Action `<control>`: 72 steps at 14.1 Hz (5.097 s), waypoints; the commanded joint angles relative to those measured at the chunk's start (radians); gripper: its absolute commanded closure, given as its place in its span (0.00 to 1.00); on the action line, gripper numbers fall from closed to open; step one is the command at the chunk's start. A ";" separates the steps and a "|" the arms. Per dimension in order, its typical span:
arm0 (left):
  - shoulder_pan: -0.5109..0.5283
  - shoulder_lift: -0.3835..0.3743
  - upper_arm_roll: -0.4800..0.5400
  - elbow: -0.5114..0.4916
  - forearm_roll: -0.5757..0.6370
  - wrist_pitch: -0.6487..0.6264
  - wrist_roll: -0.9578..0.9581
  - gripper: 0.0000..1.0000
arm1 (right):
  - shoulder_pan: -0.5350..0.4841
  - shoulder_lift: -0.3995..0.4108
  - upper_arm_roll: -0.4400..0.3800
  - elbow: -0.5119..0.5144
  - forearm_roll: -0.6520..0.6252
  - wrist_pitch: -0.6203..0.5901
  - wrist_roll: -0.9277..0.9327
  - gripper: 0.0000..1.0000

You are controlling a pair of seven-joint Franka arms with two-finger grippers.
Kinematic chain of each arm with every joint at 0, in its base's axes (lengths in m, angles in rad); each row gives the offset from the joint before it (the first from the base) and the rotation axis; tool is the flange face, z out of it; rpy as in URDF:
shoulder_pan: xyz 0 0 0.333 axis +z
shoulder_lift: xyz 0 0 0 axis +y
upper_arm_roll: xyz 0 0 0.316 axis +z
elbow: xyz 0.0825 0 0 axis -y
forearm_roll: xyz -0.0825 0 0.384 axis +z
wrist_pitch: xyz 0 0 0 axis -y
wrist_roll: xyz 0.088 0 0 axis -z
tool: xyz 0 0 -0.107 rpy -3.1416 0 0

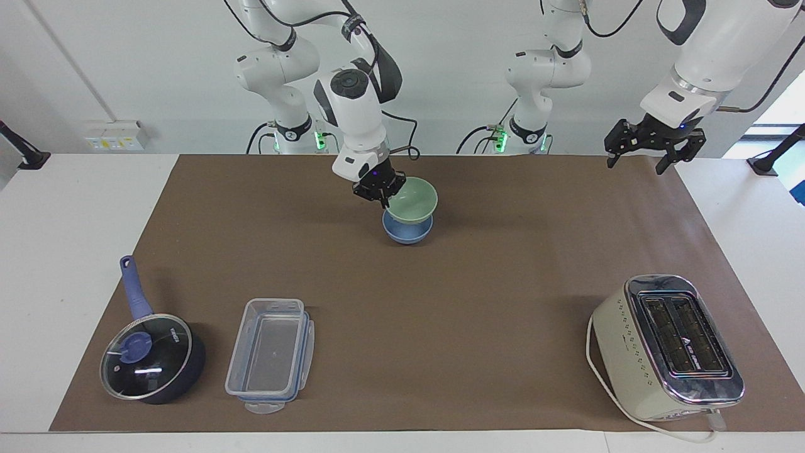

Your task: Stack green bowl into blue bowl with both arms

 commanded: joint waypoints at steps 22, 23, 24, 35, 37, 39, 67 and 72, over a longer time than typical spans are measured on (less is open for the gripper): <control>0.014 -0.021 -0.008 -0.019 0.004 -0.006 0.008 0.00 | 0.003 0.014 0.001 -0.067 0.022 0.113 -0.031 1.00; 0.014 -0.021 -0.008 -0.019 0.004 -0.006 0.008 0.00 | 0.003 0.014 0.001 -0.067 0.022 0.113 -0.029 1.00; 0.014 -0.021 -0.008 -0.019 0.004 -0.006 0.008 0.00 | 0.003 0.014 0.001 -0.067 0.022 0.112 -0.029 1.00; 0.014 -0.021 -0.008 -0.019 0.004 -0.006 0.008 0.00 | -0.014 -0.013 -0.012 0.005 0.013 0.023 -0.015 0.00; 0.014 -0.021 -0.008 -0.019 0.004 -0.006 0.008 0.00 | -0.061 -0.032 -0.013 0.051 -0.006 -0.052 -0.006 0.00; 0.014 -0.021 -0.008 -0.019 0.004 -0.006 0.008 0.00 | -0.115 -0.046 -0.013 0.106 -0.065 -0.122 -0.005 0.00; 0.008 -0.021 -0.009 -0.021 0.003 0.002 0.003 0.00 | -0.560 -0.159 -0.126 0.627 -0.148 -0.819 -0.144 0.00; 0.008 -0.021 -0.009 -0.021 0.003 0.002 0.003 0.00 | -0.539 -0.158 -0.111 0.530 -0.145 -0.767 -0.144 0.00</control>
